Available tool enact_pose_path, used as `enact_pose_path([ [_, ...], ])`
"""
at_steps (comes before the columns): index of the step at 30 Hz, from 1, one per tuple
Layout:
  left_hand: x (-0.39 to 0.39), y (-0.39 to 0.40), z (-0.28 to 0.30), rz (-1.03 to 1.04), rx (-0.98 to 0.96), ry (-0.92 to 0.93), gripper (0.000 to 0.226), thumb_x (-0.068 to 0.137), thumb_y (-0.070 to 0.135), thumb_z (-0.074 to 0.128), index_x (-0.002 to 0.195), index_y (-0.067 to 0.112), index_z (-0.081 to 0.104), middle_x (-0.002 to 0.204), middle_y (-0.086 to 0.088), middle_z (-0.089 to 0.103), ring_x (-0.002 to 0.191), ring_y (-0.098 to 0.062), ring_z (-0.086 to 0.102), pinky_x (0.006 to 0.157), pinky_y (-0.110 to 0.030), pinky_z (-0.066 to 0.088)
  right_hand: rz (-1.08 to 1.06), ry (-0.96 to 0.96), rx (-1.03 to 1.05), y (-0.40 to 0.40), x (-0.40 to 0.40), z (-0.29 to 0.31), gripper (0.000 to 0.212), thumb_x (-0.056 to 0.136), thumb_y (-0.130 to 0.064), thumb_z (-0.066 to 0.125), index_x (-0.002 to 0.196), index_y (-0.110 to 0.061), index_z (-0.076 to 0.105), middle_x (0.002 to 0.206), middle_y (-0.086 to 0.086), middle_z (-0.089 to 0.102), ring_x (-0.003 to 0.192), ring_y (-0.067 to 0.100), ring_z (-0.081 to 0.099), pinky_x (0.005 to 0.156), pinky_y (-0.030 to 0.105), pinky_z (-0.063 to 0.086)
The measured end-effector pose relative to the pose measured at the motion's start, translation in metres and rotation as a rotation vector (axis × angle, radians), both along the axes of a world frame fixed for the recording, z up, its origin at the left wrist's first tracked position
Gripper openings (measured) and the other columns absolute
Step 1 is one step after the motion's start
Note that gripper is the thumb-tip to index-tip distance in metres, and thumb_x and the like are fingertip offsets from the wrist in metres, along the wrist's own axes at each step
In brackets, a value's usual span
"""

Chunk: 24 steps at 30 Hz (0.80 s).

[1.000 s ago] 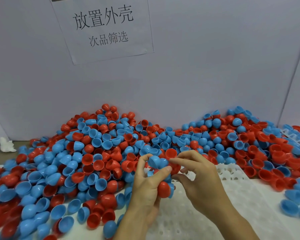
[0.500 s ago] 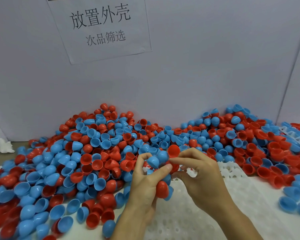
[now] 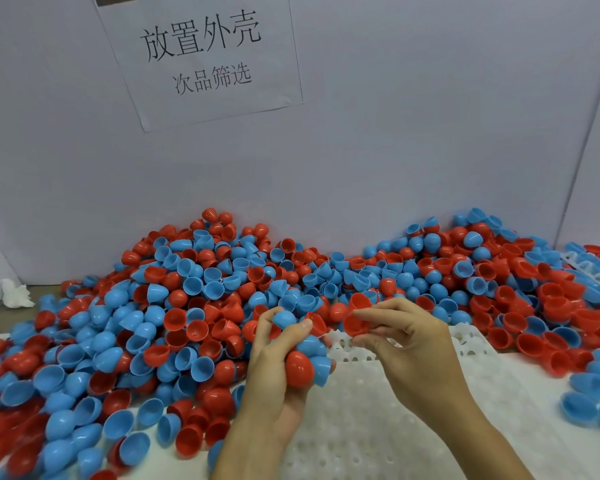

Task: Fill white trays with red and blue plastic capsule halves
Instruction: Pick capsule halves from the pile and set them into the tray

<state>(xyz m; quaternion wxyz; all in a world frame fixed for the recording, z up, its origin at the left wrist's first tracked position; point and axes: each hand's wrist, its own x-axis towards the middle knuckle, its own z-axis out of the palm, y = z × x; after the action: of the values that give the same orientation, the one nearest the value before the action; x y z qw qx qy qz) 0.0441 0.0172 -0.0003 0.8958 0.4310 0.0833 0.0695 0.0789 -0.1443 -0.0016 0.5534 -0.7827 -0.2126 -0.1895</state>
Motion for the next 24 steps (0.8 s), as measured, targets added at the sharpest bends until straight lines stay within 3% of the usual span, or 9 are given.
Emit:
enact_pose_path([
  [4,0.002,0.005,0.0,0.126,0.047,0.099,0.044,0.064,0.018,0.076,0.106,0.019,0.064,0.079,-0.011,0.072,0.071,-0.028,0.069,0.052,-0.034,0.056,-0.035,0.079,-0.07,0.0,0.002,-0.005,0.031,0.077,-0.013,0.083,0.099,-0.032,0.075,0.09,-0.017,0.067,0.085,-0.001,0.063,0.073,0.012,0.052],
  [8,0.004,0.013,0.002,0.297,0.043,0.175,0.019,0.089,0.006,0.066,0.102,0.02,0.066,0.082,-0.012,0.071,0.061,-0.02,0.069,0.05,-0.032,0.056,-0.071,0.095,-0.125,0.0,0.002,-0.007,0.04,0.083,-0.016,0.079,0.086,-0.051,0.059,0.093,-0.018,0.063,0.088,-0.008,0.059,0.069,0.005,0.048],
  [12,0.022,0.029,0.011,0.53,0.381,0.173,0.021,0.088,0.01,0.072,0.098,0.028,0.067,0.099,-0.004,0.07,0.082,-0.019,0.068,0.064,-0.032,0.055,-0.076,0.098,-0.122,-0.001,0.003,-0.007,0.039,0.084,-0.016,0.078,0.084,-0.051,0.06,0.095,-0.018,0.063,0.088,-0.009,0.059,0.068,0.005,0.048],
  [15,0.047,0.027,0.032,0.514,0.651,0.046,0.023,0.086,0.013,0.076,0.093,0.032,0.063,0.101,0.004,0.067,0.084,-0.009,0.065,0.066,-0.024,0.052,-0.07,0.103,-0.145,-0.001,0.004,-0.009,0.033,0.085,-0.018,0.077,0.087,-0.047,0.063,0.096,-0.018,0.064,0.089,-0.009,0.058,0.068,0.006,0.048],
  [17,0.072,0.02,0.045,0.497,0.911,0.007,0.025,0.085,0.016,0.075,0.087,0.034,0.059,0.101,0.005,0.066,0.088,-0.012,0.063,0.074,-0.034,0.056,-0.067,0.114,-0.154,-0.002,0.004,-0.01,0.028,0.085,-0.02,0.077,0.09,-0.044,0.065,0.096,-0.02,0.064,0.09,-0.009,0.058,0.068,0.007,0.049],
  [20,0.107,0.012,0.062,0.457,1.177,0.043,0.027,0.083,0.017,0.075,0.087,0.035,0.054,0.101,0.01,0.063,0.104,-0.022,0.061,0.094,-0.053,0.048,-0.066,0.128,-0.168,-0.003,0.004,-0.011,0.027,0.085,-0.023,0.077,0.09,-0.046,0.065,0.096,-0.021,0.063,0.091,-0.009,0.057,0.069,0.008,0.049],
  [22,0.126,0.015,0.067,0.409,1.19,0.056,0.028,0.082,0.013,0.076,0.091,0.029,0.055,0.095,0.007,0.063,0.092,-0.024,0.065,0.084,-0.051,0.055,-0.069,0.133,-0.173,-0.005,0.004,-0.012,0.028,0.085,-0.025,0.077,0.089,-0.048,0.063,0.095,-0.022,0.063,0.092,-0.01,0.057,0.069,0.008,0.049],
  [24,0.136,0.02,0.069,0.398,1.17,0.041,0.029,0.081,0.008,0.074,0.093,0.023,0.052,0.088,0.002,0.061,0.071,-0.017,0.063,0.059,-0.034,0.059,-0.068,0.14,-0.178,-0.005,0.005,-0.013,0.029,0.085,-0.026,0.077,0.088,-0.05,0.061,0.095,-0.023,0.063,0.092,-0.011,0.056,0.07,0.008,0.048],
])
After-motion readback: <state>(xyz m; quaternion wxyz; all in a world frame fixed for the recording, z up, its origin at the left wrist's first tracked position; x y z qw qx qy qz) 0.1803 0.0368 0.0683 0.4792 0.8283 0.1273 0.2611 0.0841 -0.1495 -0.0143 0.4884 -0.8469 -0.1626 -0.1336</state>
